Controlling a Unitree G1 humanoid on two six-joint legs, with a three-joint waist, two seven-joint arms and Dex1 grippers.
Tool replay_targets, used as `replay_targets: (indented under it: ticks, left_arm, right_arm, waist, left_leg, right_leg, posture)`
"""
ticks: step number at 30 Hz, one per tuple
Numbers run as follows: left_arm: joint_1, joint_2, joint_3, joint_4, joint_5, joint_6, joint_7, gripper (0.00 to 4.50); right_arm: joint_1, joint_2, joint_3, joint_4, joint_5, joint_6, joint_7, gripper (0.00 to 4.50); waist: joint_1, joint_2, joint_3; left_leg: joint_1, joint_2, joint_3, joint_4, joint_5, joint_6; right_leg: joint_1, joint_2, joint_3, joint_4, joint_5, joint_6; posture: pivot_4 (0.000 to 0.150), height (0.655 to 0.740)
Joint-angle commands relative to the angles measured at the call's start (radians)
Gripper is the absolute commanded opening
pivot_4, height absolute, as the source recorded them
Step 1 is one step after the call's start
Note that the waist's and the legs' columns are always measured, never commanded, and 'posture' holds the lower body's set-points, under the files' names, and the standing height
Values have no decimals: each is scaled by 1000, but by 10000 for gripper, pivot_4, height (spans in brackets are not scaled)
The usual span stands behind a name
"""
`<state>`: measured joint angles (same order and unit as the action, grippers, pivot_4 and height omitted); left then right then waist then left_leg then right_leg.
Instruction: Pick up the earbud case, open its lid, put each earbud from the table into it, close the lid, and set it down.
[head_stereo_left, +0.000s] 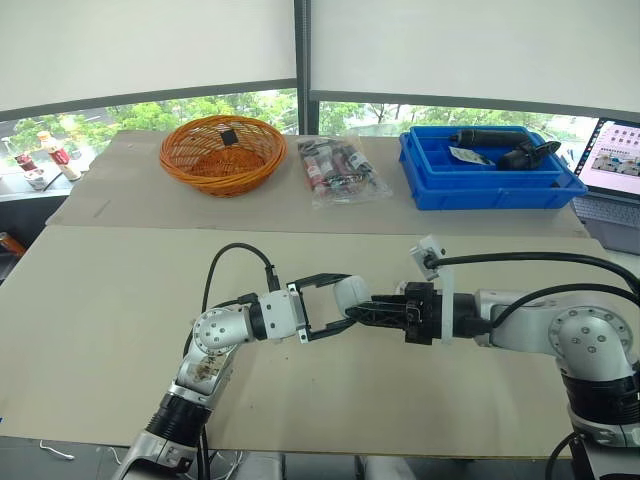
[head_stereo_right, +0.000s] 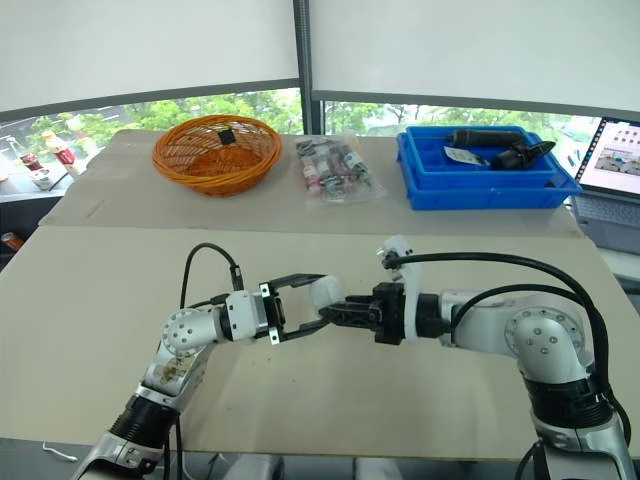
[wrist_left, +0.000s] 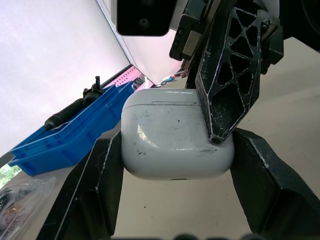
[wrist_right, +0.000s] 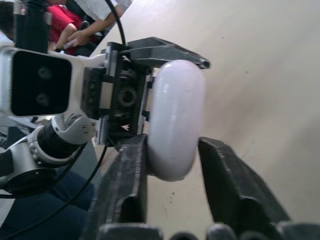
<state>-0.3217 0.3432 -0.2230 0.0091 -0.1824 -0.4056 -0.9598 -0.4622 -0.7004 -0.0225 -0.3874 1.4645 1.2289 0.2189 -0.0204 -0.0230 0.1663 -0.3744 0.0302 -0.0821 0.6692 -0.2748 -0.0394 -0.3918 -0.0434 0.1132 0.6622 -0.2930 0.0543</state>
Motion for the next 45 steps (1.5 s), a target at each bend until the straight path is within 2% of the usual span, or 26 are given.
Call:
replay_targets:
  ticks: [1,5,7,8,9,10,12,14,19,21,23,29,36,39,41,45]
  left_arm:
    - [-20,-10,-7,-17,-7,-39,5,25598]
    - [-22,-18,0,-12,-21,-42,9,25598]
    - [-28,-9,7,-2,-2,-32,21,36162]
    - [-32,-2,12,6,13,-34,28,39039]
    - [-35,9,14,15,28,-29,31,44172]
    - [-35,22,13,22,37,-14,28,45000]
    - [-32,66,7,37,36,53,-3,45000]
    - [-24,133,-3,36,15,195,-60,45000]
    - [-25,276,-31,-94,-86,644,-172,45000]
    - [-49,295,-52,-139,-76,748,-168,45000]
    - [-88,272,-52,-199,-122,851,-160,45000]
    - [-169,241,-110,-274,-109,899,-170,45000]
    - [-209,201,-133,-265,-118,900,-166,45000]
    - [-211,186,-131,-267,-131,918,-162,36305]
    - [-207,181,-137,-264,-128,917,-162,27509]
    - [-198,165,-148,-259,-123,916,-152,6349]
  right_arm:
    - [-18,-5,-16,-16,11,-6,-2,7249]
    - [-23,-2,-12,-16,9,-9,-1,7249]
    - [-26,-4,-8,-20,-3,-9,6,7249]
    - [-28,-5,-7,-22,-9,-9,10,7250]
    - [-30,-8,-4,-25,-22,-10,16,7250]
    - [-31,-12,0,-30,-39,-10,24,7250]
    - [-33,-32,17,-50,-95,-13,58,7250]
    - [-41,-81,57,-91,-199,-34,125,7250]
    - [-82,-294,287,-227,-600,-220,386,7250]
    - [-86,-345,363,-239,-737,-308,465,7250]
    - [-87,-366,410,-236,-829,-372,531,7250]
    - [-95,-353,449,-217,-963,-442,654,7250]
    - [-136,-299,430,-198,-1010,-406,719,7250]
    - [-135,-292,422,-208,-1016,-390,729,7250]
    - [-133,-285,416,-216,-1018,-379,731,7250]
    - [-135,-269,403,-230,-1011,-352,733,7250]
  waist:
    - [0,0,0]
    - [0,0,0]
    - [0,0,0]
    - [0,0,0]
    - [1,0,0]
    - [1,0,0]
    - [-2,0,0]
    - [-5,1,0]
    - [-18,3,2]
    - [-19,3,2]
    - [-16,2,2]
    - [-21,2,4]
    - [-21,2,4]
    - [-18,2,4]
    - [-16,2,4]
    - [-16,2,4]
  left_leg:
    - [0,0,0,0,0,0]
    - [0,0,0,0,0,0]
    - [0,0,0,0,0,0]
    - [0,0,0,0,0,0]
    - [0,0,0,0,0,0]
    - [0,0,0,0,0,0]
    - [0,0,0,0,0,0]
    - [-1,0,0,0,0,0]
    - [-12,0,-1,1,0,0]
    - [-14,0,-3,1,0,0]
    - [-14,0,-3,1,0,0]
    - [-16,0,-4,6,0,0]
    - [-15,0,-4,7,0,0]
    - [-16,0,-5,7,0,0]
    - [-16,0,-5,8,0,0]
    - [-15,0,-5,9,0,0]
  right_leg:
    - [0,0,0,0,0,0]
    - [0,0,0,0,0,0]
    - [0,0,0,0,0,0]
    - [0,0,0,0,0,0]
    - [0,0,0,0,0,0]
    - [0,0,0,0,0,0]
    - [0,0,0,0,0,0]
    - [-1,0,0,0,0,0]
    - [-14,0,-1,2,0,0]
    - [-14,0,-3,2,0,0]
    - [-14,0,-4,1,0,0]
    - [-13,0,-5,2,0,0]
    - [-13,0,-5,3,1,-1]
    - [-13,0,-5,3,1,-1]
    - [-13,0,-5,3,1,-1]
    - [-12,0,-5,3,1,-1]
  posture:
    - [1500,7136]
    - [1500,7136]
    - [1500,7136]
    - [1500,7136]
    - [1500,7136]
    - [1500,7136]
    - [1500,7136]
    - [1500,7136]
    - [1500,7136]
    - [1500,7136]
    - [1500,7136]
    - [1500,7136]
    - [1500,7136]
    - [1500,7136]
    - [1500,7136]
    - [1500,7136]
